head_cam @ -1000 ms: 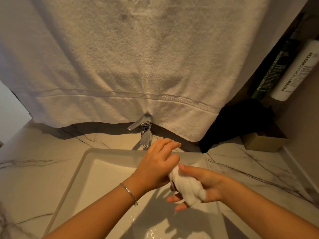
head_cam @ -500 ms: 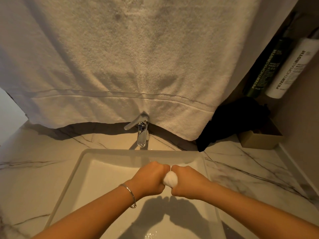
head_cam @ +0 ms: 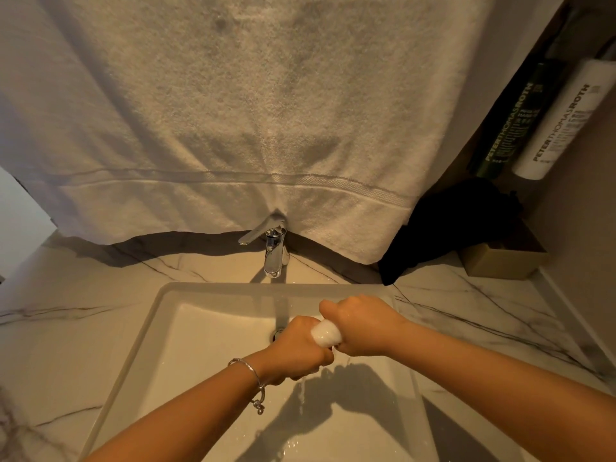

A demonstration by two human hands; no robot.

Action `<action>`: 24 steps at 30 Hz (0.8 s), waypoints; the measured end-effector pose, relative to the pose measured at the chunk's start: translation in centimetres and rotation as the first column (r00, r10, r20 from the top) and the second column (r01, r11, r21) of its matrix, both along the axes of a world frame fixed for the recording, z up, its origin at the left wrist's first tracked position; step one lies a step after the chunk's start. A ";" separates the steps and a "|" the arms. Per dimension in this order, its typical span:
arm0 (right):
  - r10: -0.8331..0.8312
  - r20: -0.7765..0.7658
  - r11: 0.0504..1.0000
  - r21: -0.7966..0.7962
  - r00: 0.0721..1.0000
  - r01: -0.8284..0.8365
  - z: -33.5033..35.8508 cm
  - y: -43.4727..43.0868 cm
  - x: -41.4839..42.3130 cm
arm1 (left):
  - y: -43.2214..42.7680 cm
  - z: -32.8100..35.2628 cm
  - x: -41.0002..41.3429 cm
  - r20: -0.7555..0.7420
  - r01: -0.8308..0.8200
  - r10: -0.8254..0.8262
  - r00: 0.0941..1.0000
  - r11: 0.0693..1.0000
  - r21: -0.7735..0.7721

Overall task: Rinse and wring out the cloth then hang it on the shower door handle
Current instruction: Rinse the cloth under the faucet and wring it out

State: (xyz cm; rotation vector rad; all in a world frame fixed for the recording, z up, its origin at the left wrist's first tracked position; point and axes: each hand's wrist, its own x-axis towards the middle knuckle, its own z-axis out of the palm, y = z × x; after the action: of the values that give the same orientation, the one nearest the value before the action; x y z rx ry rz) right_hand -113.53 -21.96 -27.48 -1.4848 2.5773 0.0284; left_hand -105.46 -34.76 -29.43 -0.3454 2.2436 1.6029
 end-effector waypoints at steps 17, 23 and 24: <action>0.051 -0.026 0.998 0.046 0.998 -0.050 0.4 0.3 0.2 | 0.7 -0.1 0.7 0.108 -0.063 0.054 0.993 0.995 0.083; 0.036 -0.022 0.999 0.041 0.999 -0.035 0.5 0.6 0.2 | 0.9 0.1 0.6 0.109 -0.050 0.043 0.993 0.997 0.065; 0.036 -0.021 0.999 0.040 0.999 -0.035 0.4 0.6 0.3 | 1.0 0.1 0.7 0.113 -0.049 0.042 0.993 0.997 0.060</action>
State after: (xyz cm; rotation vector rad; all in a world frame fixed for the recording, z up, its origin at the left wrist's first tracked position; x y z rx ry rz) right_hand -113.23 -21.31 -27.08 -1.5242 2.5517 0.0997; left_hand -104.80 -33.78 -29.36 -0.4609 2.1123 1.6311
